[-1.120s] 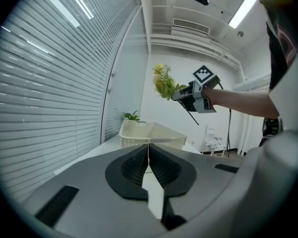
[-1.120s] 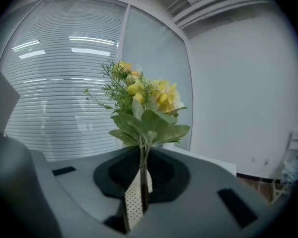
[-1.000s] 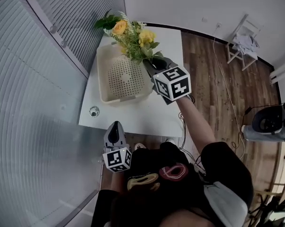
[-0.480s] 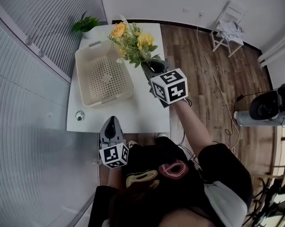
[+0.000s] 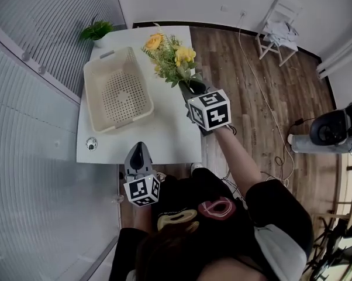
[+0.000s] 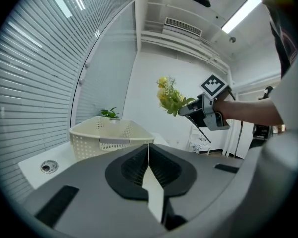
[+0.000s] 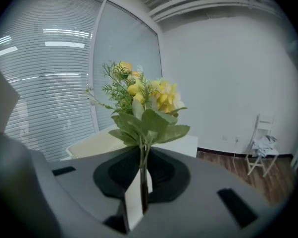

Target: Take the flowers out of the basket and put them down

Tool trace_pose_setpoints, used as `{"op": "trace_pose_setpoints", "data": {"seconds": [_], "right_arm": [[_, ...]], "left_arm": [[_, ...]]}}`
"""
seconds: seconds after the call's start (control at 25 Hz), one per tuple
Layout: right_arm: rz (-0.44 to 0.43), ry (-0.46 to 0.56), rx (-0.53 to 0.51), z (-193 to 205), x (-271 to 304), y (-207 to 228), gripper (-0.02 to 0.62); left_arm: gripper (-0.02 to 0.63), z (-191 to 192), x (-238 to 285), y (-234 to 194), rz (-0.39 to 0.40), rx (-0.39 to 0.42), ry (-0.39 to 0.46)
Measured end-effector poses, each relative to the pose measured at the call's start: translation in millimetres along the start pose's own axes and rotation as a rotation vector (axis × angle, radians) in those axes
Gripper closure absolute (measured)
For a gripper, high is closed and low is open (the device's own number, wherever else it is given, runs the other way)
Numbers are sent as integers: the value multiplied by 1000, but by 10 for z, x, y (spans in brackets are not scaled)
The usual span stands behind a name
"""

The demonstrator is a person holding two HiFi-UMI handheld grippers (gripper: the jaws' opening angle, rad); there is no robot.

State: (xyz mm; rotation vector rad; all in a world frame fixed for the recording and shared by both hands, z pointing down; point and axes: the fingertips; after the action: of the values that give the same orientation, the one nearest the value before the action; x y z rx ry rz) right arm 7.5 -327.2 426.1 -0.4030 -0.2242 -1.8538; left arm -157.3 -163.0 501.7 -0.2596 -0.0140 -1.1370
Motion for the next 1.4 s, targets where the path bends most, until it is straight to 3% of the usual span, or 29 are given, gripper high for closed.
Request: {"op": "trace_pose_setpoints", "data": {"seconds": [0.6,0.84,1.4], "right_arm": [[27,-174,50,815,332,119,549],[78,-251,91,1110,453,107,549],[135,-421,80,1784,681,53,549]], "left_arm": [[588,136,-50,-2,-85,-18,-7],[588,146,-161,-77,-129,-29,-17],[588,112,-141,-182,-162,-43,-29]]}}
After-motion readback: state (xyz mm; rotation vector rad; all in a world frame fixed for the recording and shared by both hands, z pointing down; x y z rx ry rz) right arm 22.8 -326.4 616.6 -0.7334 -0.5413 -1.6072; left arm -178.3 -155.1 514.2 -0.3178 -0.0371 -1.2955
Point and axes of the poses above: the fingertips, and each gripper's own axes: x forward along the fingers, y to its right, z out of its underside, and after that the axes turned 13 degrees about z, right-handed
